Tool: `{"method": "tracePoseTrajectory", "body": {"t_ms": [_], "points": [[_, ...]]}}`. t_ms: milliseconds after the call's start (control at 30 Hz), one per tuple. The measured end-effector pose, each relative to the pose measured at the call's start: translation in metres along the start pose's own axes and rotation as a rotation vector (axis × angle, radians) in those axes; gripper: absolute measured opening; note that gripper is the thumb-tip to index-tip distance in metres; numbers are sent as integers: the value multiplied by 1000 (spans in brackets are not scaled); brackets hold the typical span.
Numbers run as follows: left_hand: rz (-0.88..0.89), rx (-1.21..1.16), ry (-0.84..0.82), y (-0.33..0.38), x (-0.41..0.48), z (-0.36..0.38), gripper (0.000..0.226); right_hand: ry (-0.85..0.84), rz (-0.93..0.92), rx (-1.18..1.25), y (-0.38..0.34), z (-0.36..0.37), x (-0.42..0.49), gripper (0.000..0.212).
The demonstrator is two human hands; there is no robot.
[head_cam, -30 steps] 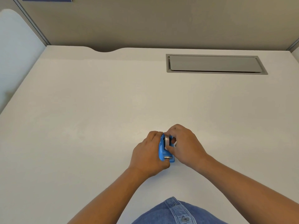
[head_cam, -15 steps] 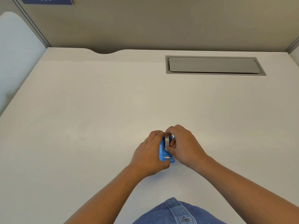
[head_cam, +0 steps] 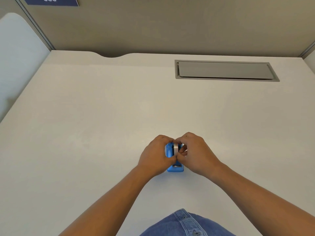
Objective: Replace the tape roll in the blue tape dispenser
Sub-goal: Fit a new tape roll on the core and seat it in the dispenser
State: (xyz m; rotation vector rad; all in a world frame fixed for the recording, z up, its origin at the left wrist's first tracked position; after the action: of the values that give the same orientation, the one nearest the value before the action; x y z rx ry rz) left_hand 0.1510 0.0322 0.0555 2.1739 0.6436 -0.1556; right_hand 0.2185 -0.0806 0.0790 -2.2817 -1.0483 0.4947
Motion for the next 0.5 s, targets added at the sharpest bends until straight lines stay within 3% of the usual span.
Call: {"method": "tracePoseTrajectory", "body": {"t_ms": [267,500], "points": [[-26,89,56,0,2,2,42,18,15,31,3,-3,1,28],[-18,104,78,2,1,2,38,3,8,-77,-2,-7,3,9]]}}
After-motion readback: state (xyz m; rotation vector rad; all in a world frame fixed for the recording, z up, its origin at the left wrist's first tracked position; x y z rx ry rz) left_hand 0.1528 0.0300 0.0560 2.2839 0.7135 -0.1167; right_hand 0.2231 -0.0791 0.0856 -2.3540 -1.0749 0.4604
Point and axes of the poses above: each hand's wrist, its own x-axis towards the middle knuckle, its own z-axis out of the palm, y = z × x, the point moved 6 cm from there along x, towards the middle knuckle, and after that the axes turned 10 degrees about -z, right-handed, at the moved point
